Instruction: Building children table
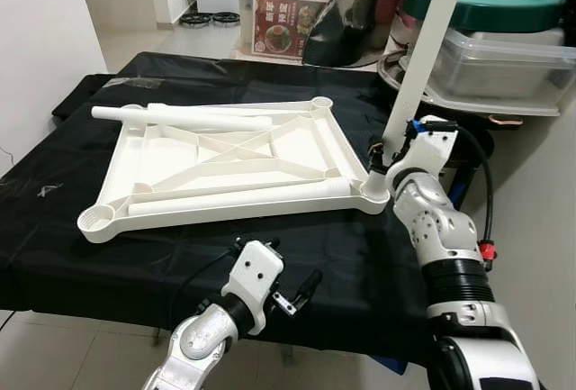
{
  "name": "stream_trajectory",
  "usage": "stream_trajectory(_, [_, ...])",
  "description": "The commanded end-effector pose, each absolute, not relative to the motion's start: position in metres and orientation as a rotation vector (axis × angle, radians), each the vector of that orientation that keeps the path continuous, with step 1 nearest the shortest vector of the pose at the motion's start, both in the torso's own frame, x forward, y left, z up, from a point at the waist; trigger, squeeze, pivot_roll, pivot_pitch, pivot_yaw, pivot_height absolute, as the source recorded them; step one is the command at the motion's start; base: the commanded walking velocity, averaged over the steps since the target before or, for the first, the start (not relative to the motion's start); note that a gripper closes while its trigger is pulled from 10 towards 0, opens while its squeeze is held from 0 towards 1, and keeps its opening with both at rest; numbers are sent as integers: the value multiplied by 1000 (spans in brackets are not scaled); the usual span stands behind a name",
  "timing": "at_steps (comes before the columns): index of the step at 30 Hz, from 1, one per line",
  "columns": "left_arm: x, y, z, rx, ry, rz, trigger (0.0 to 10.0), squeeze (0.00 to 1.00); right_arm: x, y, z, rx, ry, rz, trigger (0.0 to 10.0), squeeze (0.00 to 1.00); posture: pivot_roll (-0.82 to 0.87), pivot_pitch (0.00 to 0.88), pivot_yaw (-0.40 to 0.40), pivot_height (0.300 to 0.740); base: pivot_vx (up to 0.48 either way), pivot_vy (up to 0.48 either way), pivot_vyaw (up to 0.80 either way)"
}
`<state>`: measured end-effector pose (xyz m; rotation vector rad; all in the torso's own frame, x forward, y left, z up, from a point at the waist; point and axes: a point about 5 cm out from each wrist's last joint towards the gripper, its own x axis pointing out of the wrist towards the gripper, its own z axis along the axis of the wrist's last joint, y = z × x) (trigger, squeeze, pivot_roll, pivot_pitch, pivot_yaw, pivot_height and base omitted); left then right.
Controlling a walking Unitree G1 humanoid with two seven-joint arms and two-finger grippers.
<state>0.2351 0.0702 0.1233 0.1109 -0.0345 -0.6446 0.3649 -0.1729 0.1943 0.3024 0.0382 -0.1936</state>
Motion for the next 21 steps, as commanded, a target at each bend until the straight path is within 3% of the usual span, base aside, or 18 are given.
stream_trajectory(1, [235,71,118,123,-13,-649,10000,0,362,-171,191,327,47,-180,10000,0,115,25,-78,740,0,0,0])
stream_trajectory(8, [235,73,120,121,-13,-646,10000,0,334,-174,177,305,54,-99,10000,0,107,38,-75,740,0,0,0])
stream_trajectory(10, [235,73,120,117,-12,-648,10000,0,326,-170,184,243,71,113,10000,0,102,47,-69,740,0,0,0])
stream_trajectory(12, [234,73,120,116,-12,-651,10000,0,324,-168,195,205,47,195,10000,0,103,51,-68,740,0,0,0])
stream_trajectory(21, [234,73,126,106,-19,-664,10000,0,354,-168,221,123,48,283,10000,0,110,75,-67,740,0,0,0])
